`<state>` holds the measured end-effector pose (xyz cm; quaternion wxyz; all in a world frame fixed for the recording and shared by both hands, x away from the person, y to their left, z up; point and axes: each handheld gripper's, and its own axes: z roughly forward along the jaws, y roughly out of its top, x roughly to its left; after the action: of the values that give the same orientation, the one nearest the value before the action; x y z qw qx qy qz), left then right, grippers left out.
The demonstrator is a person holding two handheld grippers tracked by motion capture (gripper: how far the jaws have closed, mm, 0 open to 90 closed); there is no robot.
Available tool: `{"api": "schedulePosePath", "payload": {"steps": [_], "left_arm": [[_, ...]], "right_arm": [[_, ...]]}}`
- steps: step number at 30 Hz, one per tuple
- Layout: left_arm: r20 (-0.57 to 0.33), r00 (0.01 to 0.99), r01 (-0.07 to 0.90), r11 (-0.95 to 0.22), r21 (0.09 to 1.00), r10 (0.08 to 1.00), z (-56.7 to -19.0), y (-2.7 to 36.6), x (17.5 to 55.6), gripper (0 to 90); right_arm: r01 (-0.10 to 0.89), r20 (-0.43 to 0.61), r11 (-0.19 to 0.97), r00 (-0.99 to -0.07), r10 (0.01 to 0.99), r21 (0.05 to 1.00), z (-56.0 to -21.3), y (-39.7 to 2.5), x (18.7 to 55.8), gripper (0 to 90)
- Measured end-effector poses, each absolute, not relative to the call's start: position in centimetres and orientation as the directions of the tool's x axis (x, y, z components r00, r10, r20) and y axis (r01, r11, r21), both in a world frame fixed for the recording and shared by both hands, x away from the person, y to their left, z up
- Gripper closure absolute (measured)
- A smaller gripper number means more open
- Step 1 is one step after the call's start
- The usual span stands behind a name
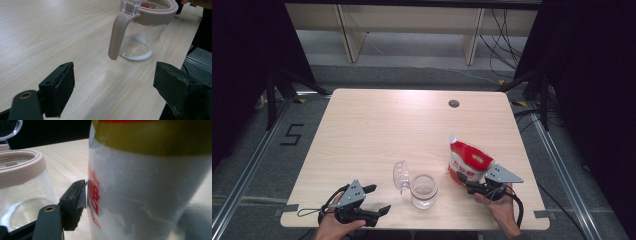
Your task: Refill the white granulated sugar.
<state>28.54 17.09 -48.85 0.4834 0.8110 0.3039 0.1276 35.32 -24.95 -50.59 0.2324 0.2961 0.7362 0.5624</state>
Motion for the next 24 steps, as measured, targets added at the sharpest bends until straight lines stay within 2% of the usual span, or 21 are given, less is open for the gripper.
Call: {"api": "schedulePosePath", "payload": {"steps": [2, 3, 6, 7, 11, 14, 15, 19, 21, 22, 24], "left_arm": [[-0.071, 0.786, 0.364, -0.367, 0.856, 0.614, -48.83, 17.21, 28.61, 17.0], [-0.112, 0.771, 0.389, -0.324, 0.863, 0.627, -48.93, 16.93, 28.41, 17.0], [-0.1, 0.772, 0.385, -0.337, 0.859, 0.628, -48.88, 17.01, 28.41, 17.0], [-0.097, 0.772, 0.384, -0.34, 0.858, 0.628, -48.87, 17.01, 28.41, 17.0], [-0.113, 0.77, 0.39, -0.323, 0.862, 0.627, -48.95, 16.89, 28.4, 17.0], [-0.112, 0.771, 0.389, -0.325, 0.862, 0.627, -48.95, 16.91, 28.41, 17.0], [-0.112, 0.771, 0.388, -0.324, 0.863, 0.627, -48.95, 16.9, 28.41, 17.0], [-0.115, 0.77, 0.392, -0.322, 0.862, 0.628, -48.95, 16.86, 28.37, 17.0], [-0.11, 0.772, 0.387, -0.326, 0.863, 0.626, -48.95, 16.89, 28.41, 17.0], [-0.103, 0.775, 0.385, -0.337, 0.859, 0.624, -48.94, 16.98, 28.44, 17.0], [-0.106, 0.773, 0.387, -0.334, 0.859, 0.625, -48.94, 16.96, 28.42, 17.0]], "right_arm": [[0.168, -0.002, 0.178, -0.724, 0.69, 0.97, -50.7, -24.89, 35.45, 35.0], [0.163, -0.009, 0.183, -0.724, 0.69, 0.969, -50.71, -24.94, 35.53, 35.2], [0.139, -0.031, 0.18, -0.703, 0.711, 0.974, -50.88, -24.9, 35.71, 35.5], [0.18, -0.002, 0.185, -0.713, 0.701, 0.966, -50.81, -24.93, 35.56, 35.8], [0.133, -0.027, 0.17, -0.706, 0.707, 0.976, -50.97, -24.82, 35.88, 36.7], [0.136, -0.017, 0.168, -0.727, 0.686, 0.977, -50.96, -24.83, 35.97, 36.8], [0.114, -0.044, 0.176, -0.709, 0.704, 0.978, -51.0, -24.87, 36.02, 36.5], [0.185, 0.024, 0.154, -0.711, 0.702, 0.971, -51.01, -24.73, 35.73, 35.8], [0.145, -0.026, 0.186, -0.718, 0.695, 0.972, -51.11, -24.83, 36.14, 35.6], [0.139, -0.016, 0.18, -0.749, 0.662, 0.974, -51.18, -24.87, 36.33, 35.0], [0.172, -0.004, 0.182, -0.716, 0.698, 0.968, -51.19, -24.82, 36.14, 34.9]]}}
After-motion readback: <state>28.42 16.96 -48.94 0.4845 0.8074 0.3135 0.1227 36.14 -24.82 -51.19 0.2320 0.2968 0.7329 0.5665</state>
